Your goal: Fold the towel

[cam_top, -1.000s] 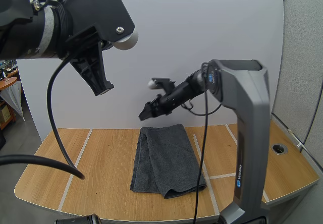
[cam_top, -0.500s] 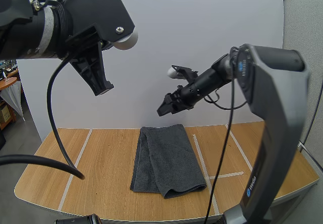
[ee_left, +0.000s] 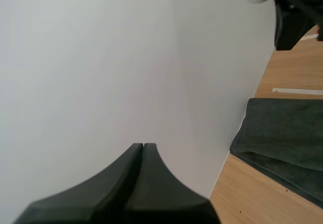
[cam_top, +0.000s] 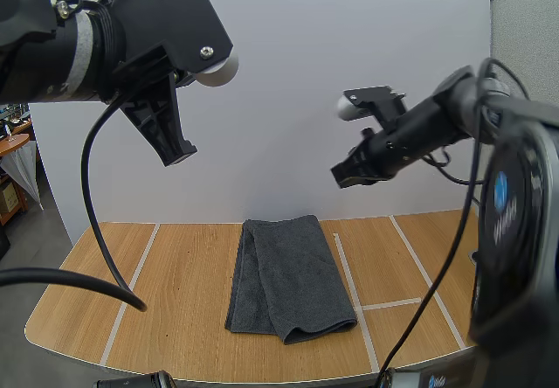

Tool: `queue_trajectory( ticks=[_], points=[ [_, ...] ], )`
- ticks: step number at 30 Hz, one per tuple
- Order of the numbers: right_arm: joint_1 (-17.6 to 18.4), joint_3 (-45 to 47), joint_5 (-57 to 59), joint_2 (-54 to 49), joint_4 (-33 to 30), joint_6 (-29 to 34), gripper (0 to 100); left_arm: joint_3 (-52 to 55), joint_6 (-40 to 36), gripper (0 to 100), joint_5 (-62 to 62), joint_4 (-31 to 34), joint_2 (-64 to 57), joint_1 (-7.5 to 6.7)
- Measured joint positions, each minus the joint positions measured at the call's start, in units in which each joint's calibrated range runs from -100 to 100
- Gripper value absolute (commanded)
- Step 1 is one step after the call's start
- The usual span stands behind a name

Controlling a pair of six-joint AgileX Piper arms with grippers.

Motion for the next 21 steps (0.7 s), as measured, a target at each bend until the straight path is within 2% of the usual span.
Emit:
queue_trajectory(
  ticks=[5,8,21],
  points=[
    [-5.29,7.28,0.0,-10.81,1.3,-6.65,0,0.0,-0.95,0,0.0,0.0,0.0,0.0],
    [-6.86,12.08,0.36,-13.69,2.39,-8.42,0,0.0,-2.63,0,0.0,-0.32,0.0,0.0],
    [-7.02,14.54,0.43,-13.98,2.94,-8.6,0,0.0,-3.06,0,0.0,-0.88,0.0,0.0]
  ],
)
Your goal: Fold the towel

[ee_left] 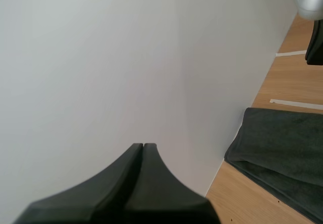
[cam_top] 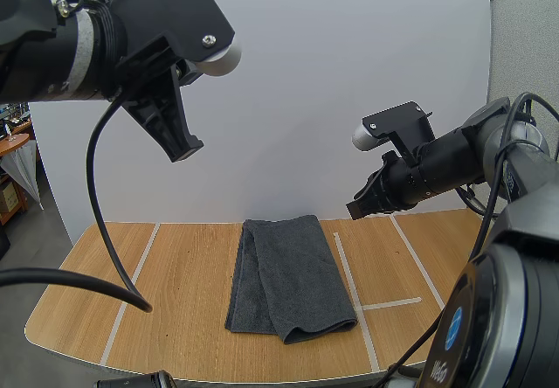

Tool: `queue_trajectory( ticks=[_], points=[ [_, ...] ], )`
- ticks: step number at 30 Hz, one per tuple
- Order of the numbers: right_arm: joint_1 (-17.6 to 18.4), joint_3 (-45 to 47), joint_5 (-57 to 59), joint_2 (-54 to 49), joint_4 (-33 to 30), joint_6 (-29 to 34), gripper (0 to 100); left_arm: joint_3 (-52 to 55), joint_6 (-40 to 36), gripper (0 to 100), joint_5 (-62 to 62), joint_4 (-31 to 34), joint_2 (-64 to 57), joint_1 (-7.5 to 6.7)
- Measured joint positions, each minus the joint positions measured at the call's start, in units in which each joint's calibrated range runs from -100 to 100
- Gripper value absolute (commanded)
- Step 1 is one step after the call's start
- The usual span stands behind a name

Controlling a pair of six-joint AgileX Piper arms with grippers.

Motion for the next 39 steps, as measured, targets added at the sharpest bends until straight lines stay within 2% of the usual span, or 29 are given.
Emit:
queue_trajectory(
  ticks=[7,10,13,18,20,26,29,35,36,39],
  points=[
    [0.61,0.0,0.0,0.0,0.0,0.0,0,0.0,0.05,0,0.0,-0.74,0.0,0.0],
    [6.03,0.0,-1.03,0.0,-0.21,0.0,0,0.0,0.05,0,0.0,-0.74,0.0,0.0],
    [16.35,0.0,-0.29,0.0,0.05,0.0,0,0.0,-0.44,0,0.0,-0.86,0.0,0.0],
    [20.79,0.0,0.1,-1.52,0.19,-0.05,0,0.0,-1.64,0,0.0,-0.86,0.0,0.0],
    [22.48,0.0,0.1,-5.33,0.45,-0.05,0,0.0,-3.42,0,0.0,-0.98,0.0,0.0],
    [23.63,0.0,-0.08,-18.39,0.97,-0.13,0,0.0,-5.14,0,0.0,-1.09,0.0,0.0],
    [26.65,0.0,-0.08,-24.58,1.25,-0.13,0,0.0,-5.29,0,0.0,-1.09,0.0,0.0],
    [32.58,0.0,0.12,-29.86,1.36,-0.13,0,0.0,-5.38,0,0.0,-1.09,0.0,0.0],
    [34.62,0.12,0.52,-32.47,1.47,-0.13,0,0.0,-5.38,0,0.0,-1.09,0.0,0.0],
    [35.24,0.12,0.52,-33.55,1.47,-0.13,0,0.0,-5.38,0,0.0,-1.09,0.0,0.0]
  ],
)
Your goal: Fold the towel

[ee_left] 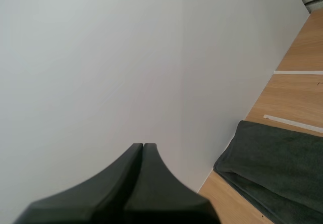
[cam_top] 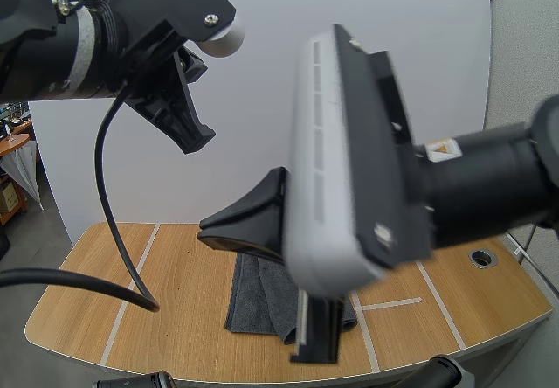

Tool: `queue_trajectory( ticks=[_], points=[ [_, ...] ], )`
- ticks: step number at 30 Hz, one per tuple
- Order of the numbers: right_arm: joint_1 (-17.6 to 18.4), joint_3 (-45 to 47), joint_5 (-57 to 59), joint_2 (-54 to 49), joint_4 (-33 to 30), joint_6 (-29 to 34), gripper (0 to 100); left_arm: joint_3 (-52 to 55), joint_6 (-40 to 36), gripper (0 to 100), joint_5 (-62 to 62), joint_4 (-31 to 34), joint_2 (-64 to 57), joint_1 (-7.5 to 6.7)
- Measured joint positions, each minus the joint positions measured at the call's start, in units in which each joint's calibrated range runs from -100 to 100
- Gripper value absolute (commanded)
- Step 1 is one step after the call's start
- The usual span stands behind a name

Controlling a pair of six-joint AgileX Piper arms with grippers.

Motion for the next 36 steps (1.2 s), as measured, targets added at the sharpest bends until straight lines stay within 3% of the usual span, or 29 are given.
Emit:
queue_trajectory(
  ticks=[8,14,16,18,20,21,22,24,27,29,30,31,34,36],
  points=[
    [1.06,0.0,0.0,-6.43,0.15,0.0,0,0.0,-0.09,0,0.0,0.0,0.0,0.0],
    [1.06,0.1,0.0,-6.74,7.59,0.32,0,0.0,-0.09,0,0.0,0.0,0.0,0.0],
    [1.06,0.1,0.0,-6.74,8.75,1.35,0,0.0,-0.09,0,0.0,0.0,0.0,0.0],
    [1.06,0.1,0.0,-6.87,8.99,6.25,0,0.0,-0.37,0,0.0,0.0,0.0,0.0],
    [1.06,0.1,0.0,-6.87,2.55,18.72,0,0.0,-2.14,0,0.0,0.0,0.0,0.0],
    [1.06,0.1,0.0,-6.87,-2.84,20.86,0,0.0,-2.34,0,0.0,0.0,0.0,0.0],
    [1.13,0.1,0.0,-6.87,-6.92,27.23,0,0.0,-2.57,0,0.0,0.0,0.0,0.0],
    [1.13,0.1,0.0,-6.87,-19.92,36.6,0,0.0,-2.83,0,0.0,0.0,0.0,0.0],
    [1.13,0.1,0.0,-6.87,-30.18,43.83,0,0.0,-3.46,0,0.0,0.12,0.0,0.0],
    [1.13,0.1,0.0,-6.87,-40.31,50.98,0,0.47,-5.81,0,0.0,0.47,0.0,0.0],
    [1.13,0.1,0.0,-6.87,-40.31,51.71,0,0.7,-5.96,0,0.0,0.47,0.0,0.0],
    [1.13,0.1,0.0,-6.87,-45.45,56.48,0,1.78,-6.37,0,0.0,0.47,0.32,0.0],
    [1.13,0.1,0.0,-7.11,-51.01,61.59,0,3.7,-6.61,0,0.0,0.47,0.95,0.0],
    [1.13,0.1,0.0,-7.36,-53.01,62.89,0,6.09,-6.74,0,0.0,0.47,1.87,0.0]
  ],
)
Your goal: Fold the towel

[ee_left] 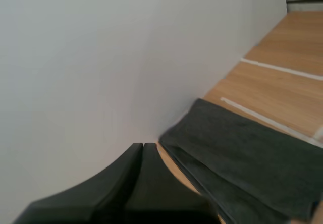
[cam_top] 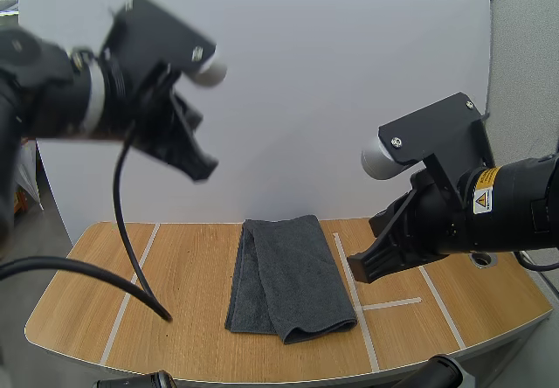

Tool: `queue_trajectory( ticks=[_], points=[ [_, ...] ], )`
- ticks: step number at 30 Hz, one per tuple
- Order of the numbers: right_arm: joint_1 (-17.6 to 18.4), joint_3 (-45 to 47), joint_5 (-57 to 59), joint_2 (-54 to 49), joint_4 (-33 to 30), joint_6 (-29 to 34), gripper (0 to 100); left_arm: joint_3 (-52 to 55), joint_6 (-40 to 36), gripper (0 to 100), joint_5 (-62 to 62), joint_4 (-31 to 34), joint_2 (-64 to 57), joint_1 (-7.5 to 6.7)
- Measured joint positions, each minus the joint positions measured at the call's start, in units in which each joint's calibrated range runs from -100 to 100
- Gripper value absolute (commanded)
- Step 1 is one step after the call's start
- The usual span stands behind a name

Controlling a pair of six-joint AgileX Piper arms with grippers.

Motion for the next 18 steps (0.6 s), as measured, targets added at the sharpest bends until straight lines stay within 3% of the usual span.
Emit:
queue_trajectory(
  ticks=[2,5,7,9,11,14,18],
  points=[
    [0.0,0.0,0.0,-0.04,-1.32,1.14,0,7.93,-0.2,3,-0.22,0.59,3.47,0.0],
    [-0.08,0.0,0.0,-0.04,-1.55,1.6,0,13.69,0.73,19,-0.22,0.97,6.41,0.0],
    [-0.14,0.0,0.0,-0.04,-1.68,1.71,0,20.79,3.6,42,-0.39,1.11,9.94,0.0],
    [-0.16,0.0,0.0,-0.04,-1.8,1.81,0,23.97,5.94,71,-0.39,1.11,11.4,0.0],
    [-0.16,0.0,0.0,-0.04,-1.8,1.9,0,25.79,7.46,91,-0.39,1.11,11.96,0.0],
    [-0.16,0.0,0.0,-0.04,-1.88,1.9,0,27.56,9.19,92,-0.39,1.11,12.39,-0.07],
    [-0.24,0.0,0.0,-0.04,-2.4,1.9,0,30.55,11.69,92,-0.35,1.6,12.39,-1.49]
  ],
)
